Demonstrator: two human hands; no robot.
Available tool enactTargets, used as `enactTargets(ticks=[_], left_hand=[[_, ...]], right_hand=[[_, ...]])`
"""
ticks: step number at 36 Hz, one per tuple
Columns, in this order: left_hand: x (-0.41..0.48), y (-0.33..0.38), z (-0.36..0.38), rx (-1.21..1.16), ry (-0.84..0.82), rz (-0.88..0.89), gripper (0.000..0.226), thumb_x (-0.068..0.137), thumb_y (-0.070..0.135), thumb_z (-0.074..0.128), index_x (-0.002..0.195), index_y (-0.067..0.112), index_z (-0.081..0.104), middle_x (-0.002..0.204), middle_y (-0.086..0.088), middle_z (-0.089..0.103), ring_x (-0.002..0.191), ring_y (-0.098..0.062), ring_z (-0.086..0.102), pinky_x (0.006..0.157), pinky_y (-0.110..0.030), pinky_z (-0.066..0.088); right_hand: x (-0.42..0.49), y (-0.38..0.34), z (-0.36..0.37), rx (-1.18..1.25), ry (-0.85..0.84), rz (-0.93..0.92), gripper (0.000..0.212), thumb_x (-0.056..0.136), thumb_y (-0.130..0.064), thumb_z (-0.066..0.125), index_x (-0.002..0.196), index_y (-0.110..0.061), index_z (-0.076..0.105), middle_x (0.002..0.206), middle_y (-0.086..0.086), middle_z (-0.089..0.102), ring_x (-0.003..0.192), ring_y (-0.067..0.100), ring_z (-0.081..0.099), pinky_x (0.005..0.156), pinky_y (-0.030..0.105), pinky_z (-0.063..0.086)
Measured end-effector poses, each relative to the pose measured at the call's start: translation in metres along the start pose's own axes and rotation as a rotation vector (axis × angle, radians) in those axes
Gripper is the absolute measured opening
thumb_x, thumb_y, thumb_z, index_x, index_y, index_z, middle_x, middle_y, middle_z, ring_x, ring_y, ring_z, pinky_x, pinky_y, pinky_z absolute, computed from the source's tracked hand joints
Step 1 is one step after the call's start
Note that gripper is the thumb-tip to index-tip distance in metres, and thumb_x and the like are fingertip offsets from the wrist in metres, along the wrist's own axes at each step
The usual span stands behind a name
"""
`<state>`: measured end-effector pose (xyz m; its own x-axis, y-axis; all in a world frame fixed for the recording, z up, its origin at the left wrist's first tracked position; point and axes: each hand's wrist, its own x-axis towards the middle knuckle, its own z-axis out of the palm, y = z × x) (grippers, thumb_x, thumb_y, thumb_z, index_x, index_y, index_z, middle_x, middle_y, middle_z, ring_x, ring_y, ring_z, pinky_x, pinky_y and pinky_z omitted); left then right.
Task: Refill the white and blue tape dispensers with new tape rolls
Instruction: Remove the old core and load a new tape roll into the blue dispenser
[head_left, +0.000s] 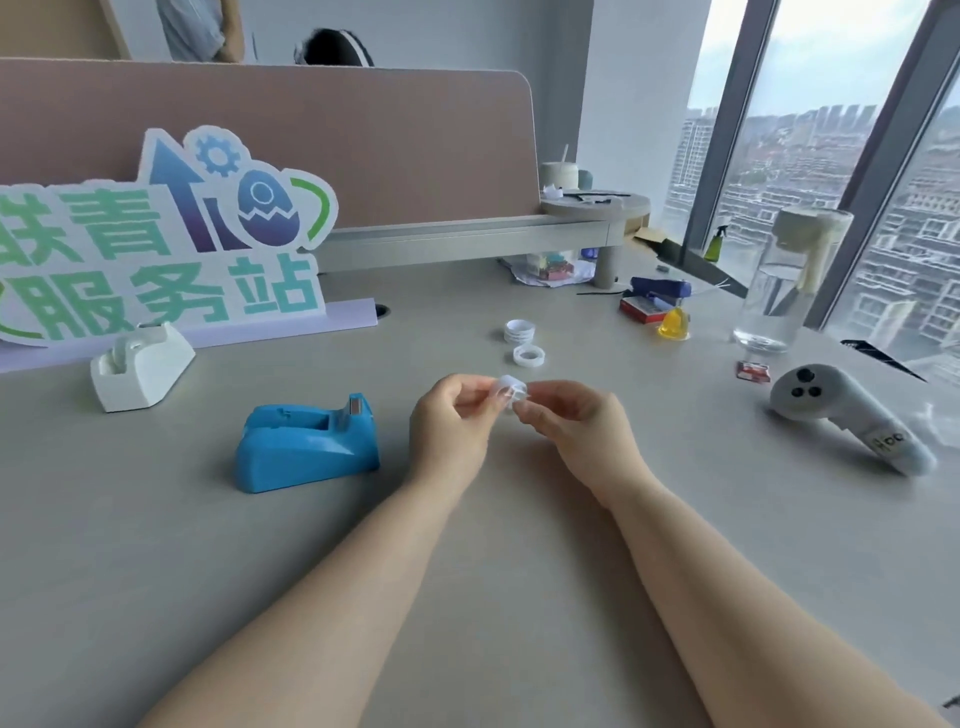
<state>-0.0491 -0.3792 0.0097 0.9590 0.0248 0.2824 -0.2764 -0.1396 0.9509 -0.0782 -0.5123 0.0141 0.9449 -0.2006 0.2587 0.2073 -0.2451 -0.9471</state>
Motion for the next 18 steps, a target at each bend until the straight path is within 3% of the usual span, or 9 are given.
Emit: enactTargets(ticks=[8, 12, 18], left_hand=[[-0.0019, 0.0028, 0.0011, -0.024, 0.007, 0.004, 0.007, 0.081, 0.029, 0.073, 0.079, 0.028, 0.066, 0.078, 0.009, 0.072, 0.077, -0.004, 0.066, 0.060, -0.006, 0.044], [-0.0039, 0.0052, -0.0003, -0.038, -0.006, -0.003, 0.009, 0.080, 0.029, 0.074, 0.077, 0.029, 0.065, 0.075, 0.011, 0.071, 0.071, 0.004, 0.064, 0.062, -0.006, 0.045], [-0.0031, 0.0054, -0.0007, -0.053, 0.012, -0.020, 0.011, 0.078, 0.030, 0.076, 0.078, 0.027, 0.065, 0.076, 0.009, 0.072, 0.076, -0.004, 0.066, 0.070, -0.018, 0.047]], right_hand=[[0.0006, 0.0012, -0.0002, 0.011, -0.009, 0.006, 0.018, 0.077, -0.025, 0.075, 0.093, -0.019, 0.073, 0.083, -0.010, 0.074, 0.073, -0.007, 0.066, 0.069, 0.010, 0.047], [-0.0001, 0.0005, 0.0001, 0.006, -0.006, -0.002, 0.017, 0.077, -0.027, 0.075, 0.093, -0.020, 0.074, 0.086, -0.011, 0.074, 0.075, -0.007, 0.066, 0.070, 0.009, 0.047], [0.0003, 0.0023, 0.0000, -0.026, -0.018, -0.006, 0.017, 0.079, -0.025, 0.073, 0.096, -0.021, 0.074, 0.084, -0.011, 0.073, 0.073, -0.008, 0.065, 0.072, 0.011, 0.048]])
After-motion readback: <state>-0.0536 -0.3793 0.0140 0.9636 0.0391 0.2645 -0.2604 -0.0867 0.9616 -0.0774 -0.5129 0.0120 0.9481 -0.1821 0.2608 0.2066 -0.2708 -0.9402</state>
